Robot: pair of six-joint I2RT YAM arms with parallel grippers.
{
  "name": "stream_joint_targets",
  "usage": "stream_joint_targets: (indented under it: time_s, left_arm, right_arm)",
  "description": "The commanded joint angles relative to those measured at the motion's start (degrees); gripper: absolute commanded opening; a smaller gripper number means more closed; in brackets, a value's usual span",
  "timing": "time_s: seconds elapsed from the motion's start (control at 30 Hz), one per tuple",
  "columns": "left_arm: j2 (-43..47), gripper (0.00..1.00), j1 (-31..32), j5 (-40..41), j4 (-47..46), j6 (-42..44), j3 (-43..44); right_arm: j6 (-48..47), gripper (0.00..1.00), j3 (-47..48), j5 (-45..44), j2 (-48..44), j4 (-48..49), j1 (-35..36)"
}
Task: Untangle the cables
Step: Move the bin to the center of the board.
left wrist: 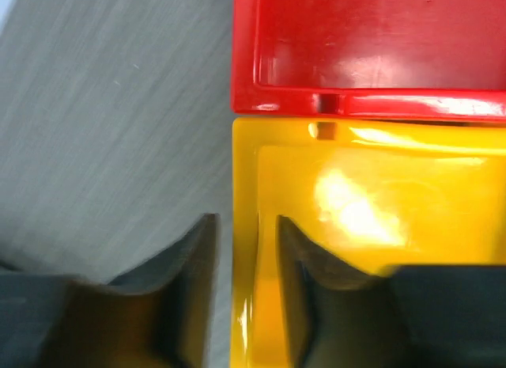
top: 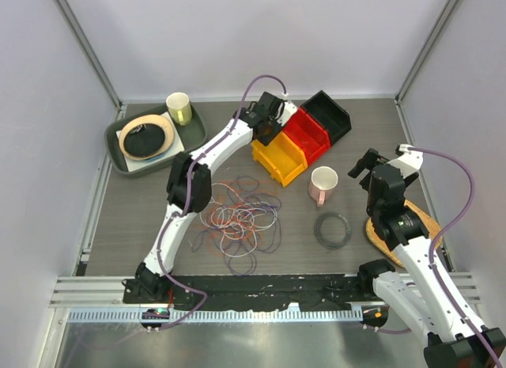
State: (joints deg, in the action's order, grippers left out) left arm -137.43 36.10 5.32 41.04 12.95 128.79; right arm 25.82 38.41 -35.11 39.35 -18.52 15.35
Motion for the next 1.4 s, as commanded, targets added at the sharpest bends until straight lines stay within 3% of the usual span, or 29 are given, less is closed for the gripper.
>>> stream_joint_targets:
  time_s: [0.0, 0.07, 0.13, 0.2, 0.23, 0.3, 0.33, 0.37, 0.47, 0.53, 0.6, 0.73, 0.93, 1.17, 1.37]
  left_arm:
    - [-2.14, 0.51, -2.52, 3.64, -0.95, 5.77, 5.33]
    - [-2.06, 0.61, -2.79, 3.73, -1.66, 5.68, 5.94]
    - [-1.71, 0.78, -2.7, 5.48, -2.89, 3.24, 7.34]
    - [-1.09, 0.94, -2.7, 12.15, -2.29, -2.37, 9.54]
    - [-0.74, 0.97, -2.7, 14.69, -0.71, -9.54, 12.16]
    - [1.7, 0.98, -2.7, 20.76, 5.33, -19.49, 12.62]
    - [3.38, 0.98, -2.7, 21.48, 7.81, -28.76, 10.71]
    - [5.13, 0.99, -2.7, 21.48, 9.48, -32.25, 8.43]
    - [14.18, 1.0, -2.7, 18.69, 7.5, -45.24, -7.28]
    - [19.88, 1.0, -2.52, 11.23, 1.35, -49.5, -18.94]
    - [22.1, 1.0, -2.17, 5.78, -4.55, -53.1, -24.27]
    - [19.93, 1.0, -1.12, 4.08, -5.62, -55.4, -24.57]
    - [11.93, 0.79, -0.94, 2.85, -0.88, -56.11, -15.0]
    - [5.42, 0.41, -3.04, 11.27, 5.63, -50.22, -6.01]
    - [4.98, 0.34, -8.84, 9.71, 1.07, -42.5, -5.22]
  right_arm:
    - [-0.6, 0.94, 1.84, 1.89, 1.07, 0.86, -0.06]
    - [-0.95, 0.94, 2.02, 2.24, 1.43, 0.68, -0.06]
    - [-1.13, 0.94, 2.02, 2.77, 1.78, 0.51, -0.06]
    - [-1.3, 0.94, 2.1, 3.47, 2.39, 0.59, -0.06]
    - [-1.3, 0.94, 2.02, 3.56, 2.66, 0.59, -0.06]
    - [-1.3, 0.93, 1.93, 3.74, 3.18, 0.86, -0.06]
    - [-1.3, 0.94, 1.93, 3.74, 3.79, 0.86, -0.06]
    - [-1.39, 0.94, 1.93, 3.91, 4.32, 0.94, -0.06]
    - [-1.04, 0.95, 2.1, 3.91, 5.56, 0.51, -0.06]
    - [-0.86, 0.95, 2.28, 4.35, 5.82, 0.42, 0.03]
    - [-0.78, 0.95, 2.28, 4.61, 5.82, 0.33, -0.06]
    - [-1.12, 0.95, 2.02, 5.14, 4.77, 0.59, -0.06]
    - [-2.0, 0.95, 1.84, 4.35, 3.28, 0.42, -0.06]
    - [-2.62, 0.95, 1.75, 1.63, 2.4, -0.11, -0.06]
    - [-2.8, 0.95, 1.66, 1.01, 2.22, -0.28, -0.06]
